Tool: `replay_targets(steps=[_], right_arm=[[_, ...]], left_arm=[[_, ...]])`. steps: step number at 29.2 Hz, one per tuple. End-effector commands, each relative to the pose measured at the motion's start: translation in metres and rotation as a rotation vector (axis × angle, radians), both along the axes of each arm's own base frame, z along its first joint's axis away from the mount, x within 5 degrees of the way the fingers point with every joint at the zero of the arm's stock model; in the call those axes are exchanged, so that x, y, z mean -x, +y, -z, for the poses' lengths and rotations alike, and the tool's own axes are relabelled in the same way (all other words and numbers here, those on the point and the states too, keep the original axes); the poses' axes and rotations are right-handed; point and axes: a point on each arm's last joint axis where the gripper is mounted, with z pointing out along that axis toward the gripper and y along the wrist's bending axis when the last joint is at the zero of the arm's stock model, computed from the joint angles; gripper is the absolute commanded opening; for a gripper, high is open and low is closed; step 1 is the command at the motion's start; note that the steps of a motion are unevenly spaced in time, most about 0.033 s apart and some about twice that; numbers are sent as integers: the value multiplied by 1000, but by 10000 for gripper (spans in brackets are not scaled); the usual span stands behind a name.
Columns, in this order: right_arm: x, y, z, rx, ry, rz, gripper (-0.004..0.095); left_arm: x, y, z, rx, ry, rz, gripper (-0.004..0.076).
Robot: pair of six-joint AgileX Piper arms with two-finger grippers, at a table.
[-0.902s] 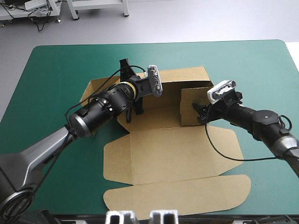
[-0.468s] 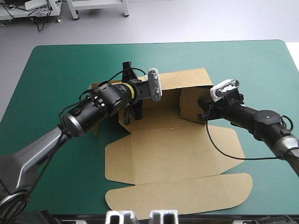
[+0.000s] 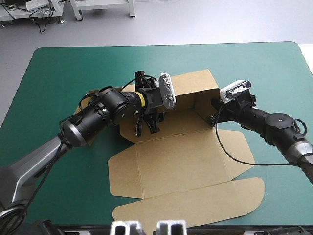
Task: Fold the box
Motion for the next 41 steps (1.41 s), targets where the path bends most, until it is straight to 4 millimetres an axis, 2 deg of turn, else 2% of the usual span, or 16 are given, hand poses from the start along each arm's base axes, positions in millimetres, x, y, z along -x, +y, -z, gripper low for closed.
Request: replay_targets(steps=[1,4,5,7,11,15,20,23,26,30,33,38,41], right_arm=[[1,4,-27,-55,-67,-25,-20],[0,3,-28,-39,-72,-22,-20],[-1,2,-28,-43,-70,-4,-20],[-2,0,-28,-46,-63,26,-20],[-2,-1,-27,-30,-66,24,-20],[-2,-1,-29,-16,-72,19,-20],[1,4,-37,36,-3,-68,-20],[3,4,-52,118,72,-127,-20],[6,0,-71,190,151,-128,-20],[10,-8,-100,224,237,-72,-20],[11,-19,-110,247,308,-17,-20],[2,-42,-101,249,474,42,-20],[-14,-52,-82,233,590,68,-20]], left_arm=[[17,9,-44,159,-77,8,606],[24,15,-53,176,-79,8,596],[27,17,-56,185,-77,8,569],[32,19,-61,217,-69,11,464],[37,22,-71,275,-82,16,13],[35,30,-79,275,-127,-13,6],[9,63,-87,372,-89,-214,7],[-10,95,-86,428,-47,-346,7],[-26,137,-83,500,31,-507,7],[-34,194,-77,600,170,-702,6],[-33,220,-73,631,238,-783,6],[-30,239,-66,565,263,-848,6],[-31,243,-53,505,283,-880,6]])
